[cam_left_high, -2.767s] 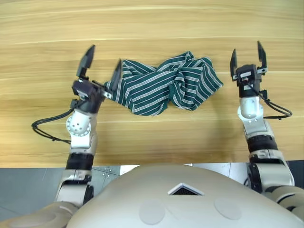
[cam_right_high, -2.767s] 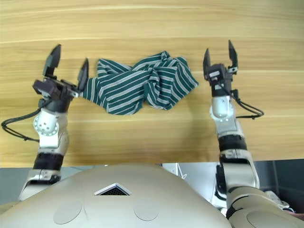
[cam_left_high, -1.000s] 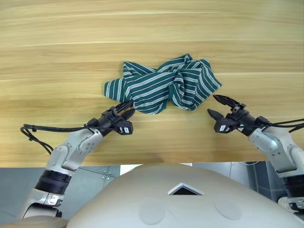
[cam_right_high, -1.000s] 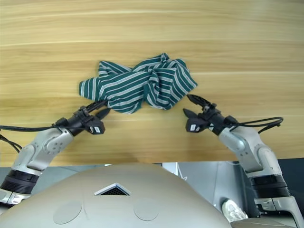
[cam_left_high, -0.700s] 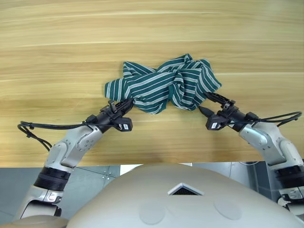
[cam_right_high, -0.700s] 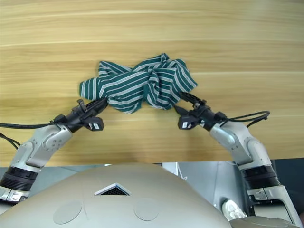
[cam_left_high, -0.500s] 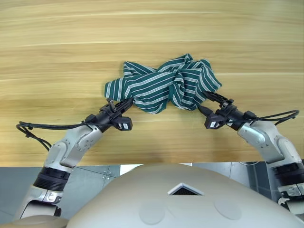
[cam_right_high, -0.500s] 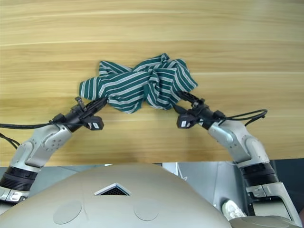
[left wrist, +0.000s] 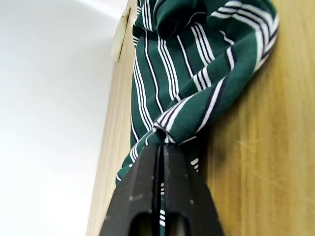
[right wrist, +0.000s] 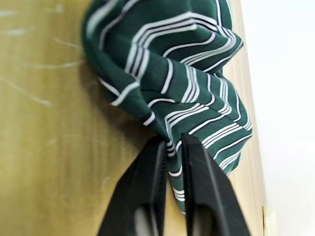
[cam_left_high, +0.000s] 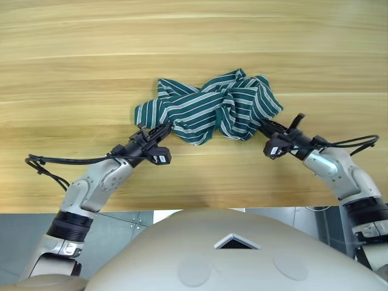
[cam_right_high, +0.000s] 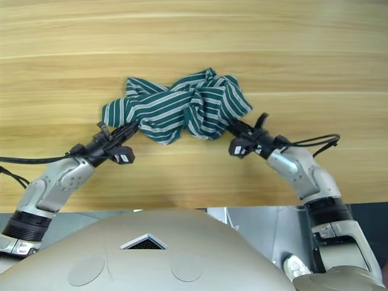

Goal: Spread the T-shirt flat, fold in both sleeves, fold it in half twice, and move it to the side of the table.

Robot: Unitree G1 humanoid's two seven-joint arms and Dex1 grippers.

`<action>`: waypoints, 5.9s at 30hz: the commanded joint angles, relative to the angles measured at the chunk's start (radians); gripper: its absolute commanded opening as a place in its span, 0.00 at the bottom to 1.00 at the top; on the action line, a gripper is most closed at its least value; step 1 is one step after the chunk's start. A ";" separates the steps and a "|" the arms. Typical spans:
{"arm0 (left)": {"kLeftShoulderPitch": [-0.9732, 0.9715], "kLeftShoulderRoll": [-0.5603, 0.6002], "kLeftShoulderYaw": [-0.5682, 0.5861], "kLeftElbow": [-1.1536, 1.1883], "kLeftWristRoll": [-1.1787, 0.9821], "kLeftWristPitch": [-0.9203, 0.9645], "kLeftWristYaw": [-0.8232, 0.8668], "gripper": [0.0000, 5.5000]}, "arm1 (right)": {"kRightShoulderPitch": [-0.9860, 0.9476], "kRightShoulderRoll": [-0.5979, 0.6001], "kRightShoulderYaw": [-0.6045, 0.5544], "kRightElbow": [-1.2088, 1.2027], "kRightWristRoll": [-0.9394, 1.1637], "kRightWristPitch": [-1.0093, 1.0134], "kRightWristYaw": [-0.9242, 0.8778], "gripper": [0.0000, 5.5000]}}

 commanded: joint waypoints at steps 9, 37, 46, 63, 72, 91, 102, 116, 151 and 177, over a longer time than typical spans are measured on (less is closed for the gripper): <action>0.090 -0.036 0.050 -0.018 -0.356 -0.114 -0.014 0.00 | 0.120 -0.037 -0.047 -0.110 0.111 -0.048 0.041 0.00; -1.508 -0.327 0.285 1.251 -0.735 -0.017 0.176 0.00 | -1.411 0.411 -0.182 0.977 0.476 0.221 -0.547 0.00; -1.308 -0.262 0.319 1.339 -0.733 -0.205 0.060 0.00 | -1.219 0.341 -0.095 0.957 0.365 -0.080 -0.342 0.00; -0.254 -0.035 0.127 0.589 -0.919 -0.257 -0.744 0.00 | -0.078 -0.098 -0.015 0.171 0.586 -0.187 0.410 0.00; -0.193 -0.011 0.220 0.579 -0.895 -0.207 -0.661 0.16 | 0.038 -0.068 -0.166 0.052 0.717 -0.112 0.404 0.00; -0.036 -0.109 0.227 0.039 -0.948 -0.110 -0.544 0.51 | 0.052 -0.031 -0.197 0.095 0.535 -0.127 0.369 0.36; -0.313 -0.169 -0.115 0.315 -0.128 -0.031 -0.278 0.51 | 0.073 -0.048 -0.257 0.044 0.619 -0.136 0.397 0.36; 0.017 0.108 -0.142 0.117 -0.423 -0.132 -0.401 0.51 | -0.018 0.001 -0.217 -0.043 0.485 -0.020 0.365 0.36; 0.009 -0.026 0.156 -0.216 -0.647 -0.187 -0.247 0.51 | -0.034 0.148 -0.209 -0.368 0.504 0.143 0.069 0.36; 0.348 0.120 0.414 -0.079 -0.025 -0.035 -0.333 0.51 | 0.109 0.108 -0.272 -0.379 0.337 0.136 0.124 0.36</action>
